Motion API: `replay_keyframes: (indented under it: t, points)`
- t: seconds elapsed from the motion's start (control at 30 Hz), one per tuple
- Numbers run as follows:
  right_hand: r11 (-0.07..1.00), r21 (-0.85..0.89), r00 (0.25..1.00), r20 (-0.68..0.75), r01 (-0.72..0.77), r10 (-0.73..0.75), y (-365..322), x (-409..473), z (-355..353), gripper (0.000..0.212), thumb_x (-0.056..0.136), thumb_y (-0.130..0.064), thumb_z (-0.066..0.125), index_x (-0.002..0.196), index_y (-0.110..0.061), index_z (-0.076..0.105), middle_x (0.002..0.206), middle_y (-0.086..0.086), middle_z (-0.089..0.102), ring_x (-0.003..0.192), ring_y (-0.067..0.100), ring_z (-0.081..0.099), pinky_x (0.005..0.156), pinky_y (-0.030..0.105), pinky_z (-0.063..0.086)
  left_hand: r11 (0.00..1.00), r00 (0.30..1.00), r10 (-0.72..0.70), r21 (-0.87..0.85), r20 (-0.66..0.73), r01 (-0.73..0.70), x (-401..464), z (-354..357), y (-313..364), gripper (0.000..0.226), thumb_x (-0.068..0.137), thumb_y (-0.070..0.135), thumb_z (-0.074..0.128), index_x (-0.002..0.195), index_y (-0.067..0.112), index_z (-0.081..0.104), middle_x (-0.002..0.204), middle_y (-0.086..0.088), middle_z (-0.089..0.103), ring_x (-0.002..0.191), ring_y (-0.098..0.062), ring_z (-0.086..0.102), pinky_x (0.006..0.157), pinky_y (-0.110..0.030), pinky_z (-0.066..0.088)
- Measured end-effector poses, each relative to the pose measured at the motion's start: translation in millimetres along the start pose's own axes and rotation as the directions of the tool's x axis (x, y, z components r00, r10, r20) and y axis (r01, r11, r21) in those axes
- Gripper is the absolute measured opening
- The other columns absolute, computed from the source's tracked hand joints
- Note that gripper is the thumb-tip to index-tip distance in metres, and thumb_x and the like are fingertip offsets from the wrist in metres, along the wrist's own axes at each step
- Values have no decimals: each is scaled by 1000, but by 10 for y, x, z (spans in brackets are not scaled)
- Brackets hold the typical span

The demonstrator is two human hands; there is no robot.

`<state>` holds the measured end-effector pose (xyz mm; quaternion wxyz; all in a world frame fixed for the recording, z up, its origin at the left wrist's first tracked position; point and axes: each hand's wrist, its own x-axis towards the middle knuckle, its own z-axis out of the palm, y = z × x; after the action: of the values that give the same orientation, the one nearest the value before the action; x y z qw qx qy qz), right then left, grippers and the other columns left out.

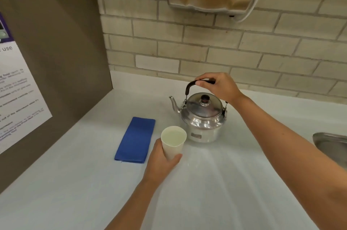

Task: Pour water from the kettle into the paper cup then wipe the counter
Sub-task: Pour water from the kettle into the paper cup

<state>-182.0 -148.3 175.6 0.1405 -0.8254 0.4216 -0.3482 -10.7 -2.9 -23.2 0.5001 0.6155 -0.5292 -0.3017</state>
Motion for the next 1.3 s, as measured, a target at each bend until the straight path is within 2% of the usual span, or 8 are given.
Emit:
replay_keyframes:
  t: [0.1, 0.3, 0.5, 0.73, 0.93, 1.07, 1.17, 1.3]
  points:
    - [999, 34, 999, -8, -34, 35, 56, 80, 148, 16, 82, -37, 67, 93, -28, 73, 83, -8, 73, 69, 11, 62, 69, 29, 48, 1000, 1000, 0, 0, 1, 0, -10, -3, 7, 65, 65, 37, 78, 114, 38, 35, 109, 14, 50, 97, -1, 51, 73, -7, 38]
    - [992, 91, 996, 21, -87, 85, 150, 136, 437, 15, 81, -37, 68, 93, -29, 73, 95, -9, 73, 86, 14, 65, 82, 34, 51, 999, 1000, 4, -34, 0, -4, -12, -1, -1, 65, 63, 37, 78, 114, 37, 38, 109, 14, 53, 102, -1, 52, 79, -11, 41]
    - [991, 89, 995, 32, -101, 98, 231, 190, 523, 15, 82, -38, 66, 93, -30, 73, 98, -7, 74, 79, 9, 63, 72, 21, 47, 1000, 1000, 7, -20, -8, -8, -8, 3, -20, 66, 63, 38, 78, 115, 38, 38, 109, 17, 52, 102, 0, 52, 81, -12, 41]
    - [995, 49, 996, 14, -84, 83, 265, 220, 547, 19, 82, -41, 65, 95, -29, 73, 99, -8, 74, 88, 13, 64, 81, 34, 52, 1000, 1000, 3, -7, -15, -3, -7, 0, -12, 66, 62, 39, 77, 114, 41, 36, 106, 27, 49, 101, 11, 49, 75, -8, 40]
    - [993, -108, 999, -21, -42, 40, 281, 186, 563, 24, 85, -45, 59, 103, -33, 69, 96, -5, 74, 84, 15, 63, 67, 25, 42, 1000, 1000, 2, -5, -20, -2, -5, 1, -17, 66, 63, 36, 78, 114, 40, 36, 107, 25, 49, 103, 7, 49, 79, -10, 40]
    - [983, -184, 999, 27, -20, 26, 246, 97, 515, 31, 90, -39, 55, 119, -31, 61, 103, 5, 64, 101, 22, 55, 76, 32, 44, 1000, 1000, -3, -3, -19, 3, 2, -1, -12, 66, 63, 34, 79, 114, 39, 37, 107, 20, 52, 101, 3, 51, 81, -14, 40]
    - [977, -213, 998, -58, -3, -10, 184, -79, 440, 33, 90, -31, 57, 122, -25, 60, 108, 10, 58, 107, 27, 47, 85, 40, 45, 1000, 1000, -1, -5, -19, 0, -1, -3, 5, 67, 63, 32, 79, 116, 38, 39, 109, 18, 54, 103, 0, 53, 84, -19, 44]
    - [986, -159, 992, -120, -59, 40, 82, -402, 308, 33, 90, -30, 57, 122, -25, 60, 117, 8, 54, 109, 25, 44, 89, 36, 41, 1000, 999, 15, 9, -30, -15, -8, -12, 44, 69, 64, 26, 80, 121, 31, 41, 110, 12, 55, 102, -6, 53, 85, -25, 43]
